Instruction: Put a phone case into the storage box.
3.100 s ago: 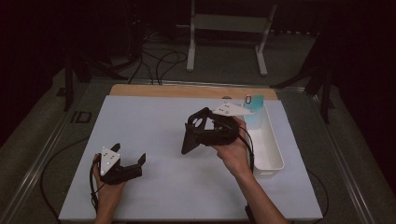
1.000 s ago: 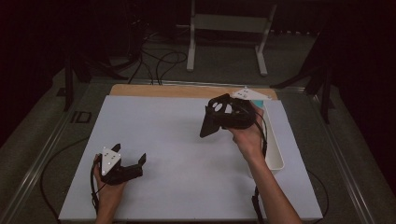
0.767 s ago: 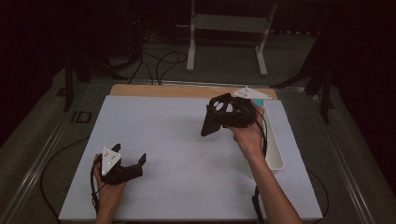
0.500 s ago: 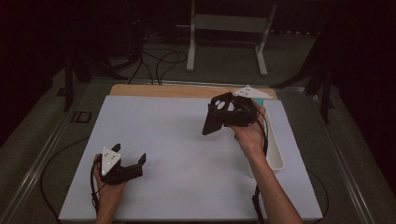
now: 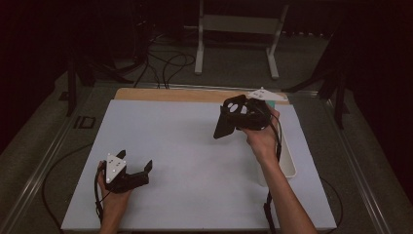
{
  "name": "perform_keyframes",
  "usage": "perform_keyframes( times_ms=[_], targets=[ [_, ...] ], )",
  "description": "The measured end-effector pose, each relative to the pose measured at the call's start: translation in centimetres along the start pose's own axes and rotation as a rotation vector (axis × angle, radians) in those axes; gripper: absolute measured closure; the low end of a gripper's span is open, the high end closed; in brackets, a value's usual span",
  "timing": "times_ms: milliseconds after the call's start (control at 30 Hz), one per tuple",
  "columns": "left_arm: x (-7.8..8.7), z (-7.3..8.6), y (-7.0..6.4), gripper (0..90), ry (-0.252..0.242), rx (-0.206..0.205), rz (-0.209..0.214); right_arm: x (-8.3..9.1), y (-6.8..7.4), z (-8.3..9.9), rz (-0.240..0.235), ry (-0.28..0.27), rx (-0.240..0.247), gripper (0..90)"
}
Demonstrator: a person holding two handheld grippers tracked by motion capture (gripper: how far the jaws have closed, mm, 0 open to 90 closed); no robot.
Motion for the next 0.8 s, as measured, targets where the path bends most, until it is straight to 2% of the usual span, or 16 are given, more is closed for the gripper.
perform_keyframes(
  times_ms=[800],
  targets=[
    [0.0,0.0,-0.1,1.5,-0.002,0.0,0.001,-0.5,-1.8,-0.1,0.056,0.004,-0.022,13.4]
  ],
)
Point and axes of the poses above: each handheld gripper's, and its own axes: x roughly backward along the jaws, z roughly out of its underside, y roughly to its left, the point moved 1 cm from there along -x, roughly forward along the jaws, and after that the axes turned 10 degrees about z, right-handed, at the moved point
